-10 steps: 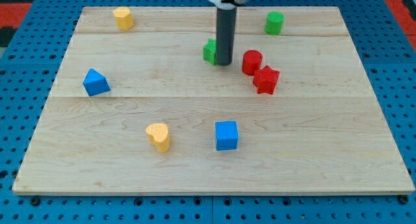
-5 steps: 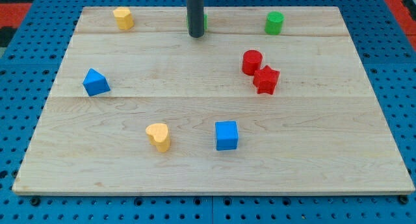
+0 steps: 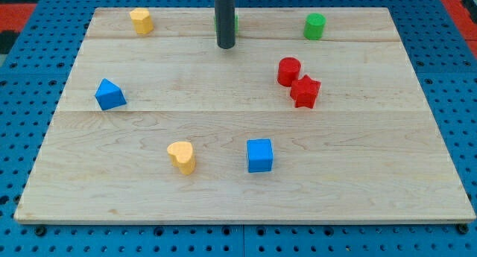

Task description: Move the green star towards the top center of the board

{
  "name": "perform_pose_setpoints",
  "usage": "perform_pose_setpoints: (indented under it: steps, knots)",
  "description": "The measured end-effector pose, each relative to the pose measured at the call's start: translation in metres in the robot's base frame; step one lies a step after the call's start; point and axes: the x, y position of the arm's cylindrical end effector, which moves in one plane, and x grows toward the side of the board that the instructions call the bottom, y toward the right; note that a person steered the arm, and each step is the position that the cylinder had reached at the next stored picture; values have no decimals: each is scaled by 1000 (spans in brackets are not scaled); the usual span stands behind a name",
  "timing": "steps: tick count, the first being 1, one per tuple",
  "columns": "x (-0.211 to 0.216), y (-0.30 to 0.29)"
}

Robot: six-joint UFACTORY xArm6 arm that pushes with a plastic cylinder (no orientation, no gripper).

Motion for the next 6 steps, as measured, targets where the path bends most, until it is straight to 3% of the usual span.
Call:
perform_pose_setpoints:
  steps: [6]
  knots:
    - [-17, 9]
